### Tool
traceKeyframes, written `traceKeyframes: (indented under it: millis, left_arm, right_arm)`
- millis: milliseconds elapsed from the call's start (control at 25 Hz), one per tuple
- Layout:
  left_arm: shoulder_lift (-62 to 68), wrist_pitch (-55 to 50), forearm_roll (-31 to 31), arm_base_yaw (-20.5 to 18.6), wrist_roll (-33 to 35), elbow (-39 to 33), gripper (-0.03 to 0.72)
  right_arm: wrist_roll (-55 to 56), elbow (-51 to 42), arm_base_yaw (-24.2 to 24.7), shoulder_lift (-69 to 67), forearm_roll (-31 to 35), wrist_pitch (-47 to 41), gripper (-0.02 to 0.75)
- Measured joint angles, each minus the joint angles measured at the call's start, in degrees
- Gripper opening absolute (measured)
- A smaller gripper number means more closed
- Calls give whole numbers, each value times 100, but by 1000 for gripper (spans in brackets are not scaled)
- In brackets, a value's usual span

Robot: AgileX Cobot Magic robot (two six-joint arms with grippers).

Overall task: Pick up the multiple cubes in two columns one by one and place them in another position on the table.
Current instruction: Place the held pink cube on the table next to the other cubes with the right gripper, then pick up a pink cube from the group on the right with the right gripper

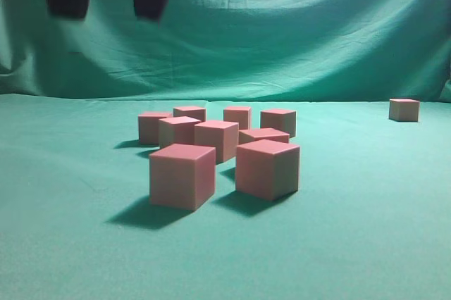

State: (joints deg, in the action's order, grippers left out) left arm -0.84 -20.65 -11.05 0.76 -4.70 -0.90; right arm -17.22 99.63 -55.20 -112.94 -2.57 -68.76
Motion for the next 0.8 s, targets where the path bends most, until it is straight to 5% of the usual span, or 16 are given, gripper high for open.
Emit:
traceKeyframes:
  millis: [240,480,800]
  left_arm:
    - [0,0,0,0,0,0,0]
    - [0,0,0,0,0,0,0]
    - [0,0,0,0,0,0,0]
  right_arm:
    - [430,1001,110,0,-1235,-170,603]
    - [1501,1206,1627,125,-2017,-216,594]
    - [2498,1206,3936,-204,-1271,-229,549]
